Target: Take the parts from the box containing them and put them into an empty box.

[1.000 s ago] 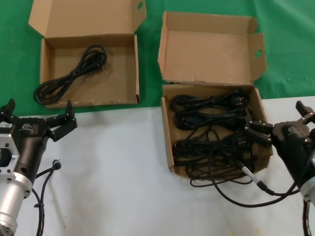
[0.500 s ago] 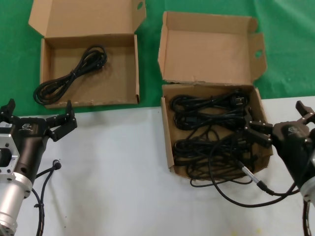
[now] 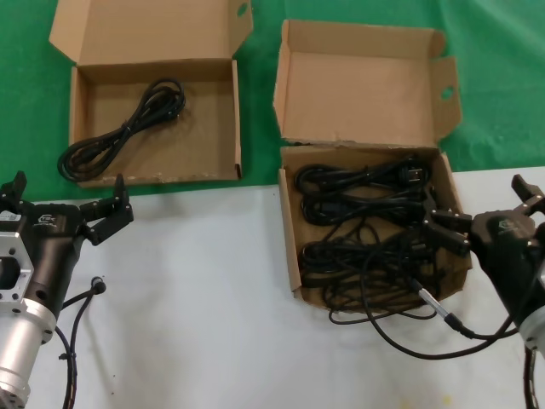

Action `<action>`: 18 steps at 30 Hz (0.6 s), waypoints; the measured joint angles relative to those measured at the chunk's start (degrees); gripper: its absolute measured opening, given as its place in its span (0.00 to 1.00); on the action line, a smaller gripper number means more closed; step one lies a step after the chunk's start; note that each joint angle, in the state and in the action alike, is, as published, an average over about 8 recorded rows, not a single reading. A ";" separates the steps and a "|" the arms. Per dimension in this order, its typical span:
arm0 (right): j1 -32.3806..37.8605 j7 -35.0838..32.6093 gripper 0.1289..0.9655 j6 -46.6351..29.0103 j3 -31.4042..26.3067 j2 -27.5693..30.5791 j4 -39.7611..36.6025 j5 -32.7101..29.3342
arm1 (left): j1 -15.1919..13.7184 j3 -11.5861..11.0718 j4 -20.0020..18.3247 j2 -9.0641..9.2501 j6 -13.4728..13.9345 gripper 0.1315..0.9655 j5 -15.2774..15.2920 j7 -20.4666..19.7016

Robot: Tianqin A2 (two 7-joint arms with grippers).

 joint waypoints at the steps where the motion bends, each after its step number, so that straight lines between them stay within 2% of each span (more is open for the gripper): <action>1: 0.00 0.00 1.00 0.00 0.00 0.00 0.00 0.00 | 0.00 0.00 0.00 0.00 0.00 1.00 0.00 0.00; 18: 0.00 0.00 1.00 0.00 0.00 0.00 0.00 0.00 | 0.00 0.00 0.00 0.00 0.00 1.00 0.00 0.00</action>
